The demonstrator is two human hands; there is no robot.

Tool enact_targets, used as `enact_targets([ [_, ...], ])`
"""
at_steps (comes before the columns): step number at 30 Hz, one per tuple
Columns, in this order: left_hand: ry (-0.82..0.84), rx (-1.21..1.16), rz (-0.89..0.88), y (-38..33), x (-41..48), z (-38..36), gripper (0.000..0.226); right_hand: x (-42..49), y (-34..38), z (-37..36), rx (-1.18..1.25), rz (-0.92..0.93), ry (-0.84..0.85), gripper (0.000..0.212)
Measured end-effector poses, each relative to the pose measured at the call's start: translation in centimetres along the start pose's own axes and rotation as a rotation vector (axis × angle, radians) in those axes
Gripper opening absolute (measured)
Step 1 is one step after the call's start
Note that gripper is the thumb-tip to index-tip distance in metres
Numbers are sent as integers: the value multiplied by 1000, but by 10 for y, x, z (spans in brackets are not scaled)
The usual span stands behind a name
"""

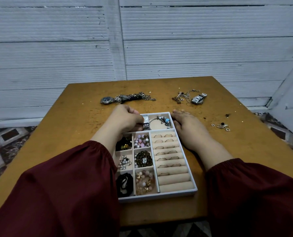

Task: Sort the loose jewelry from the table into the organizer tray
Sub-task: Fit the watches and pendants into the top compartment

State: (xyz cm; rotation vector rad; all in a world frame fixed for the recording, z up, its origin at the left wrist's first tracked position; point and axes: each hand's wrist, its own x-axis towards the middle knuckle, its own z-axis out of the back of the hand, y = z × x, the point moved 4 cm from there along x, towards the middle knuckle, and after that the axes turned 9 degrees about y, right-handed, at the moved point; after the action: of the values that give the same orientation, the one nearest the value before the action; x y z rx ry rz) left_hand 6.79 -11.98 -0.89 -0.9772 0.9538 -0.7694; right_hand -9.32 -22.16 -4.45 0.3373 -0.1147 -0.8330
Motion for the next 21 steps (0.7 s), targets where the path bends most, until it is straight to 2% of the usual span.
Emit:
enact_targets([
  [7,15,-18,7,3,4,2,11,0,-1,0,17,-2,-5,43],
  [12,16,-31,3,4,5,3,23,0,-1,-1,12,-1,-7,43],
  [21,30,-22,14,3,2,4,17,0,0,0,-4,1,-11,43],
])
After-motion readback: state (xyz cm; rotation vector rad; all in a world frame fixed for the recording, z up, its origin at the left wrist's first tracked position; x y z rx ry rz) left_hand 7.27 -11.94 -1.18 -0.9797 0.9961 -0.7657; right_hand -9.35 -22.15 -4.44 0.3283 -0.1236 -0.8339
